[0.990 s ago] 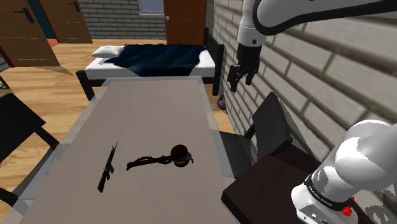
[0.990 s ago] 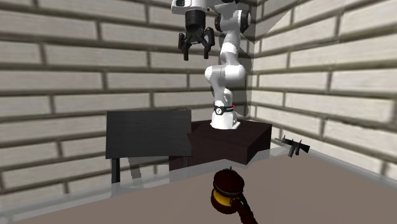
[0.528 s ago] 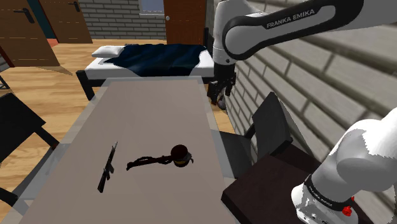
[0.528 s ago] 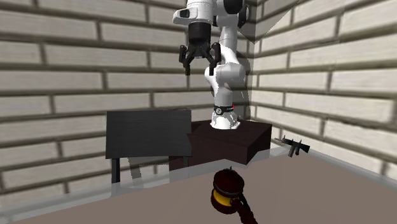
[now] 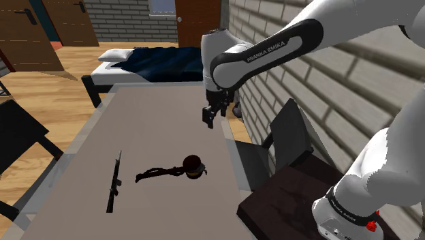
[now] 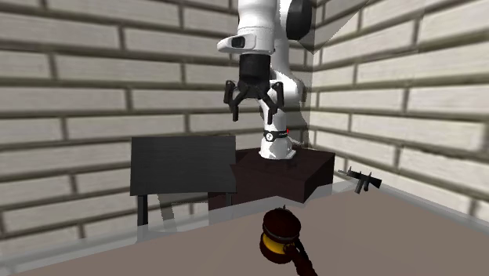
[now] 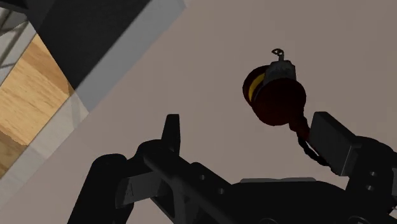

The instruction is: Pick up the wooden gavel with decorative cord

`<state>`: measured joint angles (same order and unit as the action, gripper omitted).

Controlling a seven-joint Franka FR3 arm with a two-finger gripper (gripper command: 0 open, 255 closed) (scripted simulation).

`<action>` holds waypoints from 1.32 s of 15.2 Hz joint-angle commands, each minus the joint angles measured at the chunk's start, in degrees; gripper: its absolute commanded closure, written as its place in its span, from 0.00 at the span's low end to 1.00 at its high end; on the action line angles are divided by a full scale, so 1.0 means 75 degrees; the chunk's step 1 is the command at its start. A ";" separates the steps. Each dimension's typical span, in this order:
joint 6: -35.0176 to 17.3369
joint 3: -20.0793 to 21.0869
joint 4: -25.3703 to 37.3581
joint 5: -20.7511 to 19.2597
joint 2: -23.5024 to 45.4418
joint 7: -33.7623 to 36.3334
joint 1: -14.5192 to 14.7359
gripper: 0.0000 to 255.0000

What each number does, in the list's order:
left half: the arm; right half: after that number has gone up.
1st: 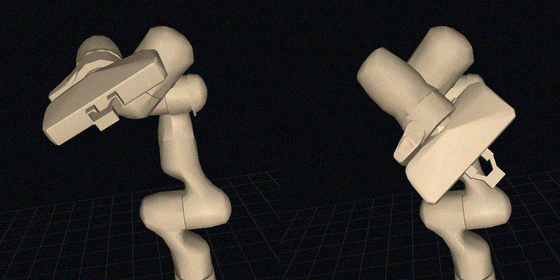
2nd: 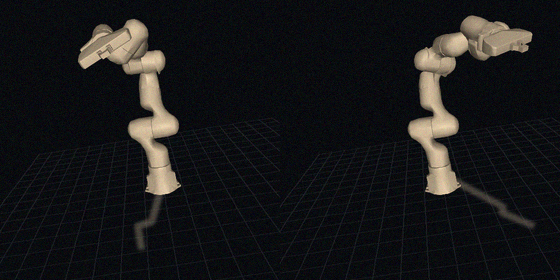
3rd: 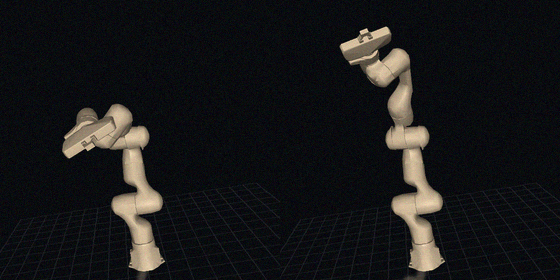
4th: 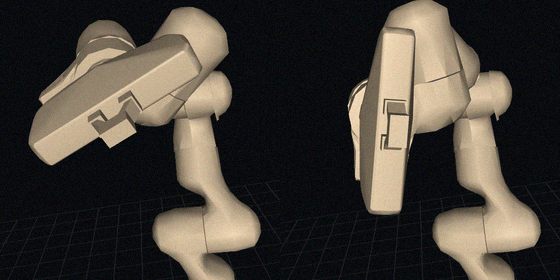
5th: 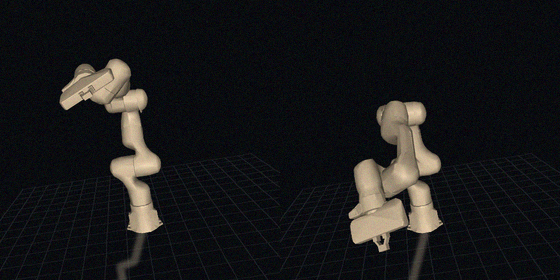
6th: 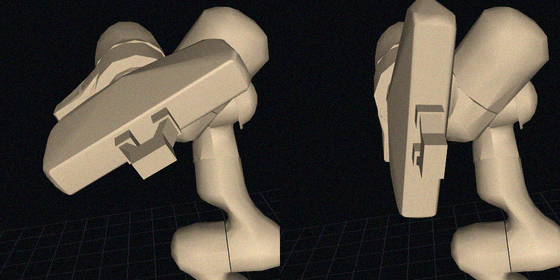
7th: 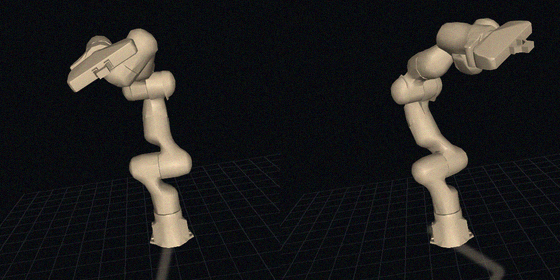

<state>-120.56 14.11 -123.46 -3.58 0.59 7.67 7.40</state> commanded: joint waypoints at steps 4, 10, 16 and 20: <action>-0.0365 0.0176 0.0845 -0.0604 0.1421 0.0204 0.0282 0.00; -0.0584 0.0211 0.2022 -0.1344 0.3106 0.0409 0.0783 0.00; -0.0557 0.0122 0.3479 -0.1952 0.4803 0.0440 0.1400 0.00; -0.0408 0.0044 0.4638 -0.2259 0.5967 0.0343 0.1843 0.00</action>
<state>-124.02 14.58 -91.29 -19.91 42.84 10.29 20.14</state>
